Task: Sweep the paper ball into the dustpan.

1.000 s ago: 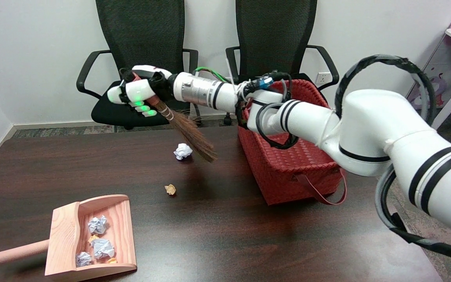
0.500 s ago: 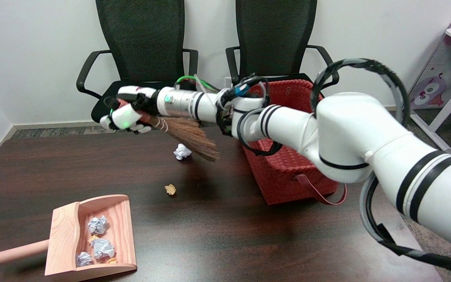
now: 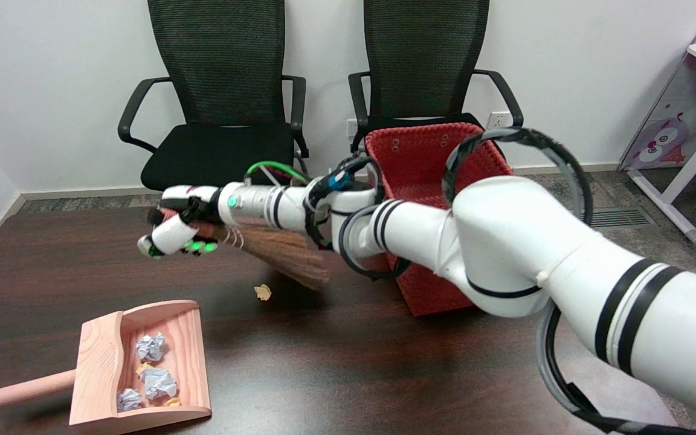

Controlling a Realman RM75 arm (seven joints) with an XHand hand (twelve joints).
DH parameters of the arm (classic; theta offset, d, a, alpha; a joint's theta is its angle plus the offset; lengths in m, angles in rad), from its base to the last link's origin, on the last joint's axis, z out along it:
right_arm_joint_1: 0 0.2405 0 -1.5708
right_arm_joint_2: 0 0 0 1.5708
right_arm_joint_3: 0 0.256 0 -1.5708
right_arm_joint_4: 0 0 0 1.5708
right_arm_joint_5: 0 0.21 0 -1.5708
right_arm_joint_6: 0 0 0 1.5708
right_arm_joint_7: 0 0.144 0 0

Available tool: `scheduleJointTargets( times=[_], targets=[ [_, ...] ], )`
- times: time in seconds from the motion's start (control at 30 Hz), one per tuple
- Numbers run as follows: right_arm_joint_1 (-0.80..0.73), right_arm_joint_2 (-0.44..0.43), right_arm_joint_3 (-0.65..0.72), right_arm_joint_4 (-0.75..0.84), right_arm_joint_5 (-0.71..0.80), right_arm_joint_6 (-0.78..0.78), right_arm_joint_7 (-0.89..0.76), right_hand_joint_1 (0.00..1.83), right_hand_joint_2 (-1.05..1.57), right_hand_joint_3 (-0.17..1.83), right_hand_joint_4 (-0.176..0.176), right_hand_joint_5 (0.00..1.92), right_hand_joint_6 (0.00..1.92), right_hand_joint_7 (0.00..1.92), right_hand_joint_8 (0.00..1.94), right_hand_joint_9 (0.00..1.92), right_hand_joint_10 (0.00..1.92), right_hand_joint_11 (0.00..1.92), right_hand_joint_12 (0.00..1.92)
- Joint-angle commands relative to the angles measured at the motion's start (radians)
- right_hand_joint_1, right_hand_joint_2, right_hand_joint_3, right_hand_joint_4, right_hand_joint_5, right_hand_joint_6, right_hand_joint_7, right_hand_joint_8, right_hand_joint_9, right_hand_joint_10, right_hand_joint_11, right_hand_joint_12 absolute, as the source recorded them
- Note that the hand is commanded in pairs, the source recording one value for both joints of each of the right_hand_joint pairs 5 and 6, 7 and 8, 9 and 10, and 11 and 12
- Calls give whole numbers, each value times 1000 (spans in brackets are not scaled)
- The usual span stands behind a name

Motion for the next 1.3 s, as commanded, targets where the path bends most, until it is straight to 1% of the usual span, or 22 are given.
scheduleJointTargets(
  times=[0.03, 0.13, 0.23, 0.3, 0.5, 0.6, 0.67, 0.77, 0.93, 1.0, 1.07, 1.2, 1.3],
  targets=[
    [-61, -77, 8, -54, 0, -36, 10, 848, 1022, 1833, -14, 1920, 1920, 1920, 1920, 1920, 1920, 1920, 1920],
    [-58, -38, 77, -144, 0, -33, 10, 849, 1037, 1833, -14, 1920, 1920, 1920, 1920, 1920, 1920, 1920, 1920],
    [-64, 25, 164, -275, 0, -40, 10, 854, 1080, 1833, -14, 1920, 1920, 1920, 1920, 1920, 1920, 1920, 1920],
    [-84, 73, 227, -365, 0, -57, 10, 854, 1088, 1833, -14, 1920, 1920, 1920, 1920, 1920, 1920, 1920, 1920],
    [-137, 158, 348, -566, 0, -137, 10, 862, 1148, 1833, -14, 1920, 1920, 1920, 1920, 1920, 1920, 1920, 1920],
    [-159, 187, 386, -625, 0, -149, 24, 867, 1158, 1833, -14, 1920, 1920, 1920, 1920, 1920, 1920, 1920, 1920],
    [-179, 216, 407, -670, 0, -163, 70, 869, 1160, 1833, -14, 1920, 1920, 1920, 1920, 1920, 1920, 1920, 1920],
    [-198, 237, 434, -717, 0, -174, 143, 870, 1161, 1833, -14, 1920, 1920, 1920, 1920, 1920, 1920, 1920, 1920],
    [-222, 261, 482, -746, 0, -166, 159, 871, 1164, 1833, -14, 1920, 1920, 1920, 1920, 1920, 1920, 1920, 1920],
    [-210, 273, 482, -746, -1, -151, 152, 872, 1165, 1833, -15, 1920, 1920, 1920, 1920, 1920, 1920, 1920, 1920],
    [-168, 280, 462, -721, -3, -103, 102, 872, 1170, 1833, -15, 1920, 1920, 1920, 1920, 1920, 1920, 1920, 1920],
    [-98, 260, 408, -657, -2, -49, 77, 869, 1186, 1833, -15, 1920, 1920, 1920, 1920, 1920, 1920, 1920, 1920],
    [-66, 238, 423, -621, -1, -26, 74, 865, 1192, 1833, -16, 1920, 1920, 1920, 1920, 1920, 1920, 1920, 1920]
  ],
)
